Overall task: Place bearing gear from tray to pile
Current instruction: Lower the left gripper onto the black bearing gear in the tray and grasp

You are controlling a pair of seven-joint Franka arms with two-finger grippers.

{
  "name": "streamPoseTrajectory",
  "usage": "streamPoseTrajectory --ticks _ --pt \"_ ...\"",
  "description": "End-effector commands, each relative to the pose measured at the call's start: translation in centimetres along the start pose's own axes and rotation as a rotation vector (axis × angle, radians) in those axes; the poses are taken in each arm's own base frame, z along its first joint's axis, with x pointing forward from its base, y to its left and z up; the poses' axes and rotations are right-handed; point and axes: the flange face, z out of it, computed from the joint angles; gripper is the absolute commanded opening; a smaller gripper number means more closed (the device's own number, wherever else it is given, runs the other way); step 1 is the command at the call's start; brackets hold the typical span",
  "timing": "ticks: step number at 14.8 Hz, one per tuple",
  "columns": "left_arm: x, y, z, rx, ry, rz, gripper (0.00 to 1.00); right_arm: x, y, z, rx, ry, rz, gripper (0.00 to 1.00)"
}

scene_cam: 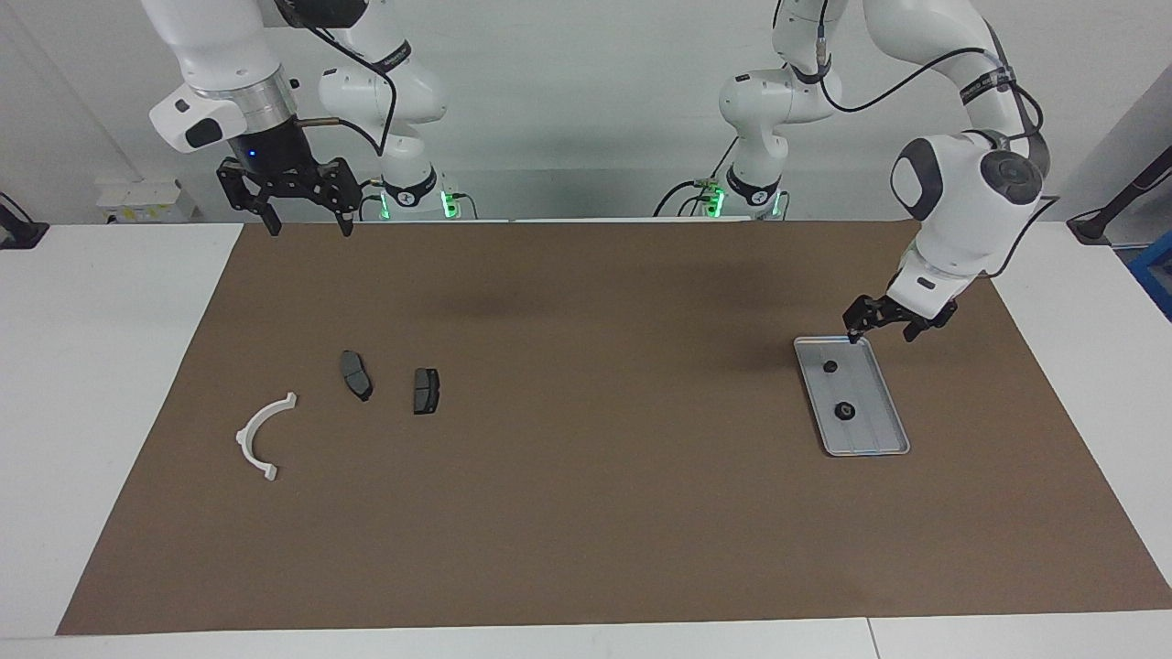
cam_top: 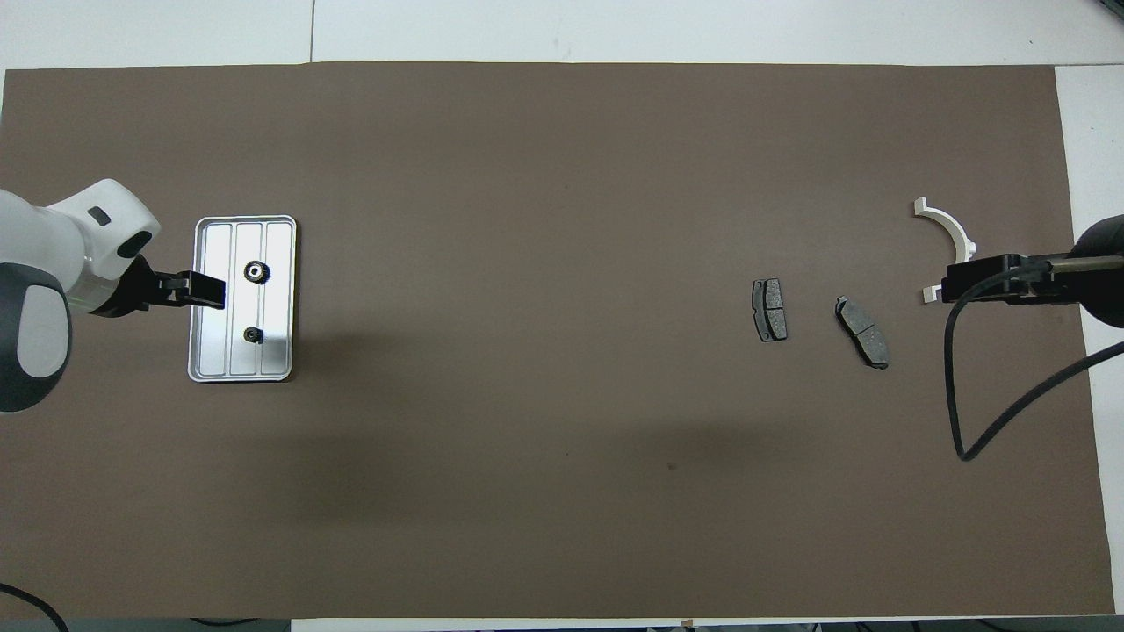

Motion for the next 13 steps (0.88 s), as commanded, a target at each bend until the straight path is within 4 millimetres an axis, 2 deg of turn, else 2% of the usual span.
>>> streamPoseTrajectory --ticks 1,7,13 --pt "-1.9 0.4 1.4 -0.010 0.015 0.007 1.00 -0.4 0.2 -0.3 0.001 -0.001 0.013 1.00" --pt "-2.1 0.7 5.5 -0.010 0.023 0.013 1.00 -0.3 0.2 -0.4 0.002 0.000 0.012 1.00" --pt "-2.4 1.3 8.0 -0.011 0.029 0.021 1.00 -0.3 0.2 -0.4 0.002 0.000 0.012 1.00"
